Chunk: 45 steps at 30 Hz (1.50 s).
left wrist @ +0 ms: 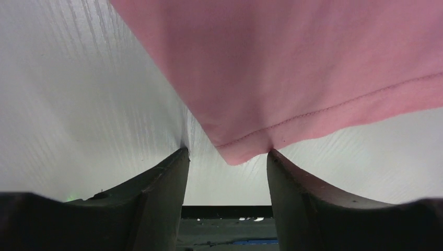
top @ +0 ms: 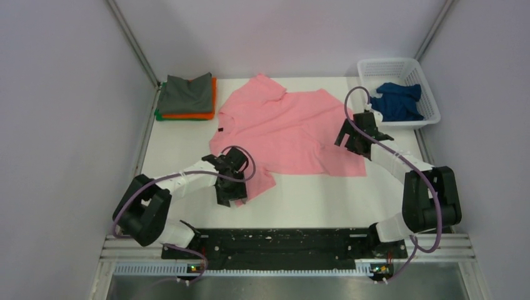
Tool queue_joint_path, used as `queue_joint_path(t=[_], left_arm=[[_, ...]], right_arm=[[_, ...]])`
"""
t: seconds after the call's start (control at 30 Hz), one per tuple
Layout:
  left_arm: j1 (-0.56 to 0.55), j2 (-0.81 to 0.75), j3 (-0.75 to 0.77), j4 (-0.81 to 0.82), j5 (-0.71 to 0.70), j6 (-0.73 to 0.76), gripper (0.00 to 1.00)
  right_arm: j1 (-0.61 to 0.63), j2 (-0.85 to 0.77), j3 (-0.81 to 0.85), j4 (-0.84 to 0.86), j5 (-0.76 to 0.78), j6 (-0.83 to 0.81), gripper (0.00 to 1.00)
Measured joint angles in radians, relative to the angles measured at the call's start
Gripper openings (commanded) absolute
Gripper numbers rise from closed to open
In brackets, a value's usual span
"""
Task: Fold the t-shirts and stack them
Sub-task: Flatten out the tshirt
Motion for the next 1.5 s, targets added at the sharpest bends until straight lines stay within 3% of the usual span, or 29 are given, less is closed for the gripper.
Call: queue_joint_path(t=[0.23, 0.27, 0.37, 0.73, 0.9, 1.17, 1.4, 1.5], left_arm=[[0.001, 0.079, 0.038, -0.037, -0.028, -0.012, 0.38], [0.002, 0.089, 0.046, -0.044, -0.028, -0.013, 0.32], [0.002, 0.105, 0.056, -0.045, -0.014, -0.015, 0.00], [0.002, 0.098, 0.063, -0.041, -0.009, 0.002, 0.00], [0.003, 0.059, 0.063, -0.034, -0.027, 0.023, 0.00], [0.005, 0.031, 0.105, -0.059, -0.027, 0.050, 0.00], [0.028, -0.034, 0.129, -0.067, -0.027, 0.057, 0.00], [0.063, -0.068, 0.149, -0.069, -0.028, 0.057, 0.00]], right_arm=[[0.000, 0.000, 0.000, -0.002, 0.013, -0.008, 0.99], [0.000, 0.000, 0.000, -0.004, 0.019, -0.009, 0.99], [0.000, -0.002, 0.000, -0.019, 0.047, -0.011, 0.99], [-0.077, -0.128, -0.069, -0.168, 0.123, 0.027, 0.91], [-0.079, -0.129, -0.129, -0.219, 0.122, 0.051, 0.79], [-0.079, -0.047, -0.151, -0.175, 0.085, 0.075, 0.49], [-0.079, -0.035, -0.150, -0.124, 0.052, 0.074, 0.00], [-0.079, -0.037, -0.151, -0.119, 0.037, 0.074, 0.00]])
